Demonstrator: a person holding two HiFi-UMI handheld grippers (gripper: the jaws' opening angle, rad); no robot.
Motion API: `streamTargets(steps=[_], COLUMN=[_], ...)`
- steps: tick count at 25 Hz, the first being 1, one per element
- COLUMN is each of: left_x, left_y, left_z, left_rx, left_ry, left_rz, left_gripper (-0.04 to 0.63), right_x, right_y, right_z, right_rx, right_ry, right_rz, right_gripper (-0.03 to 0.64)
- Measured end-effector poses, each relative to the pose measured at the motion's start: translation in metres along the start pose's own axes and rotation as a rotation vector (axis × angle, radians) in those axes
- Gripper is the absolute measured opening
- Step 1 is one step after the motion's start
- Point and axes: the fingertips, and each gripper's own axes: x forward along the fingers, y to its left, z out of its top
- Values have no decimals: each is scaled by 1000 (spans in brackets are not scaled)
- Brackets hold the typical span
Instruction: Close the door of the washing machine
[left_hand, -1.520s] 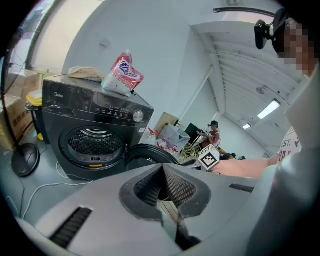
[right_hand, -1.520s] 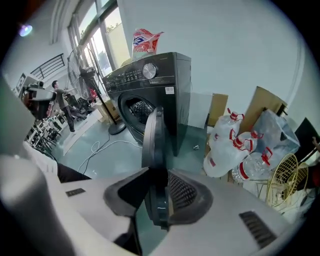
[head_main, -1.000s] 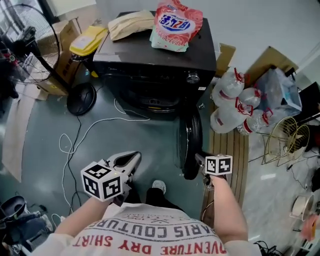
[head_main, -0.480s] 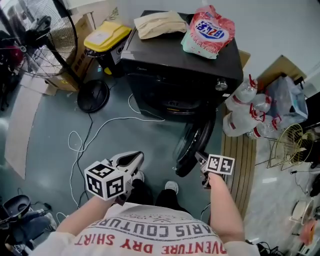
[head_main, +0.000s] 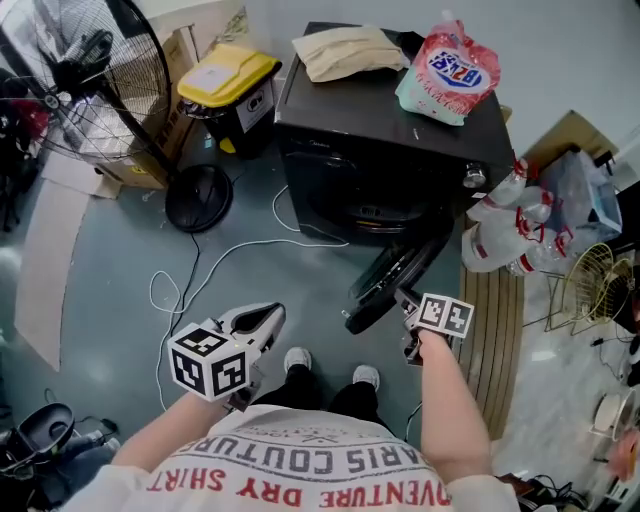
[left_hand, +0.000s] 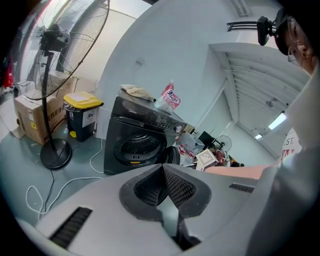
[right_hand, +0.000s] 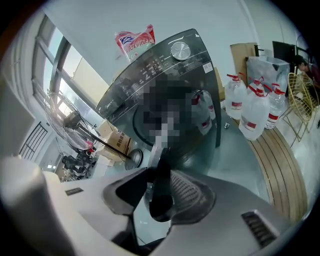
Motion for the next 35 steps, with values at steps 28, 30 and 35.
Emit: streamTargets(steps=[28, 30, 35], left_x=[-46, -45, -38], left_y=[112, 116, 128], left_z=[23, 31, 50], left_rx=[-59, -68, -94], left_ry=[-44, -51, -68], left_rz=[108, 121, 149], left_gripper=[28, 28, 28], right_x=[99, 107, 124], right_y=[89, 94, 101], right_z=[72, 73, 85], right_rx=[128, 101, -9], right_ry=[-65, -20, 36], right_rz=[104, 132, 159], right_gripper=[146, 147, 173])
